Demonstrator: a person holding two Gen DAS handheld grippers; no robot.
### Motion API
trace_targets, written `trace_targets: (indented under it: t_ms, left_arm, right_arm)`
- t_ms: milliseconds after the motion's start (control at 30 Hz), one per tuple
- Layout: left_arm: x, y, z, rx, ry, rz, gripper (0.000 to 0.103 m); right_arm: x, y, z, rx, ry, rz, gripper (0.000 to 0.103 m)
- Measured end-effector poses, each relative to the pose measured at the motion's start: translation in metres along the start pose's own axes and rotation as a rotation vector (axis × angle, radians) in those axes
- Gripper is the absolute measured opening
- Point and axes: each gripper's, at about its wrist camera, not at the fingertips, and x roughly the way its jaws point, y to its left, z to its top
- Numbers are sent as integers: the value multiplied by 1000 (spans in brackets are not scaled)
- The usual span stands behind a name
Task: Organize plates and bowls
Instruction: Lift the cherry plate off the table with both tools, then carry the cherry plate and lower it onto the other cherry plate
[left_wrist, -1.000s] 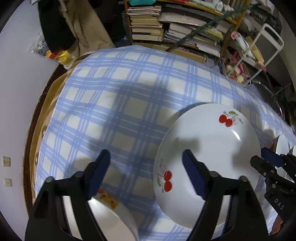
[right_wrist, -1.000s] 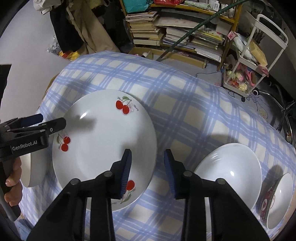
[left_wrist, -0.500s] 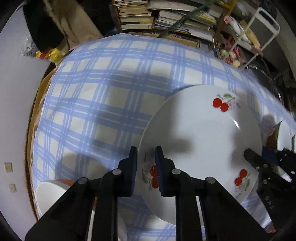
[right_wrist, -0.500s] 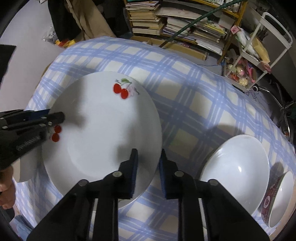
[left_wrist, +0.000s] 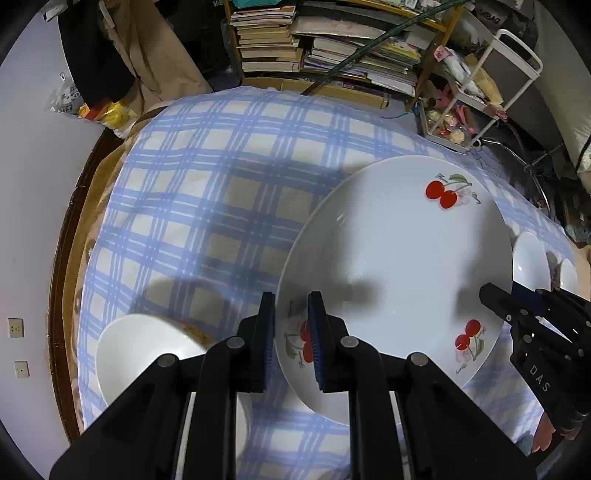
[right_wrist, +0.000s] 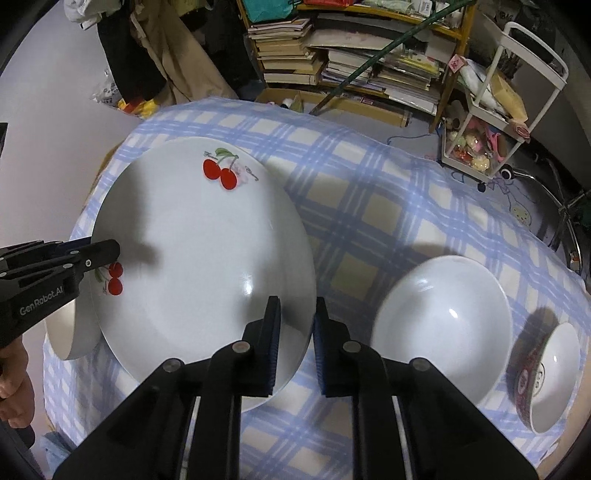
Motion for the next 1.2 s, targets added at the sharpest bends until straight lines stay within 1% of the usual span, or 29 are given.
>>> trace_targets:
  t_ms: [133, 233, 433, 667, 733, 833, 900, 1033, 1100, 1200]
  left_arm:
    - [-18, -7, -11, 17, -19, -8, 17]
    - [-32, -13, -22, 35, -37, 4, 17]
    - [-42, -14, -51, 0, -34, -3, 17]
    - [-50, -21, -90, -6, -33, -15, 17]
    - [-50, -22, -102, -17, -24, -17, 17]
    - [-49, -25, -121, -21, -19, -6, 17]
    - [-50, -23, -134, -28, -15, -15, 17]
    - [-56, -17, -157, -44, -42, -22, 17]
    - [-57, -15, -168, -54, -43, -31, 17]
    - [-56, -16, -182, -45, -44, -14, 17]
  right_arm:
    - [-17, -3, -10, 12, -17, 10, 18]
    - [-29, -2, -23, 9, -23, 24, 18]
    - [-49, 5, -49, -6, -39, 19, 18]
    - [-68, 6, -83, -5, -52, 11, 18]
    - [-69, 8, -93, -10, -48, 4, 18]
    - [-69, 8, -111, -10, -33, 24, 18]
    - [-68, 10, -126, -12, -26, 28, 18]
    - [-65, 15, -154, -20, -11, 47, 18]
    - [-63, 18, -162, -28, -6, 43, 18]
    - [-61, 20, -174, -25, 1, 48, 18]
